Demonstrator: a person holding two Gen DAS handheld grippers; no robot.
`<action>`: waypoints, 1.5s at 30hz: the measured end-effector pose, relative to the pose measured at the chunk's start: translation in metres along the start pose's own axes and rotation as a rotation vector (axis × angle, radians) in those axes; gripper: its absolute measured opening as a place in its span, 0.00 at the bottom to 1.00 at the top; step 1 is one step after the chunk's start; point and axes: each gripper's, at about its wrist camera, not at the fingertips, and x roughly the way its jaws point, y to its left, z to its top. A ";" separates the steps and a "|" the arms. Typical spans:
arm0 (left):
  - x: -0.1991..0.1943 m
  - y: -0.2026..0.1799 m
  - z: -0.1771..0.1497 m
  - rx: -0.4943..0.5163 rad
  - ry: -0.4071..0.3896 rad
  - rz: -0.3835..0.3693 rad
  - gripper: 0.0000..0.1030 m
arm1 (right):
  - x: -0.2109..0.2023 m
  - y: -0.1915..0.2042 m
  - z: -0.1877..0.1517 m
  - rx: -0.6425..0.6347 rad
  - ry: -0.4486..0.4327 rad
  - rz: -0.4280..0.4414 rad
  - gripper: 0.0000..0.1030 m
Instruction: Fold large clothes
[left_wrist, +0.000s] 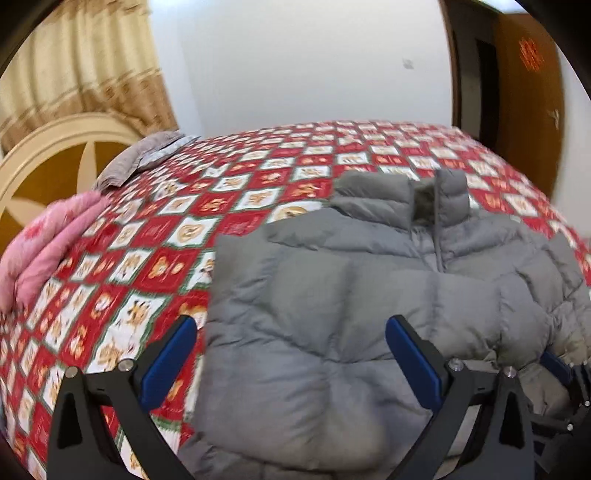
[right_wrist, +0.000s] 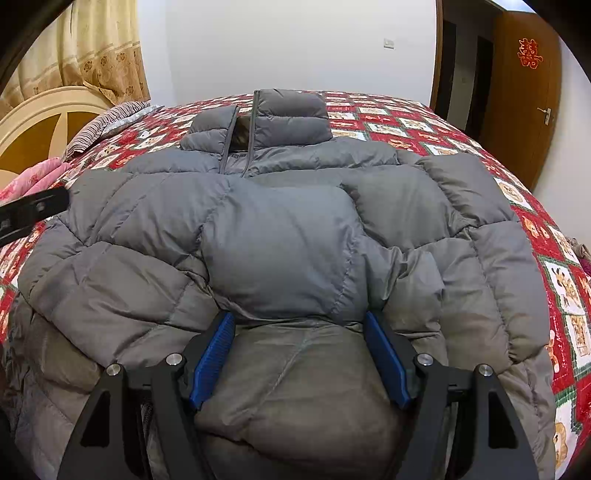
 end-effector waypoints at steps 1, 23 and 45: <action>0.008 -0.007 -0.002 0.025 0.014 0.014 1.00 | 0.000 0.000 0.000 0.001 -0.001 0.001 0.71; 0.051 -0.026 -0.032 0.060 0.113 0.056 1.00 | 0.001 0.002 0.001 -0.014 0.002 -0.012 0.71; 0.049 -0.021 -0.031 0.044 0.127 0.039 1.00 | 0.003 0.006 0.003 -0.037 0.011 -0.029 0.72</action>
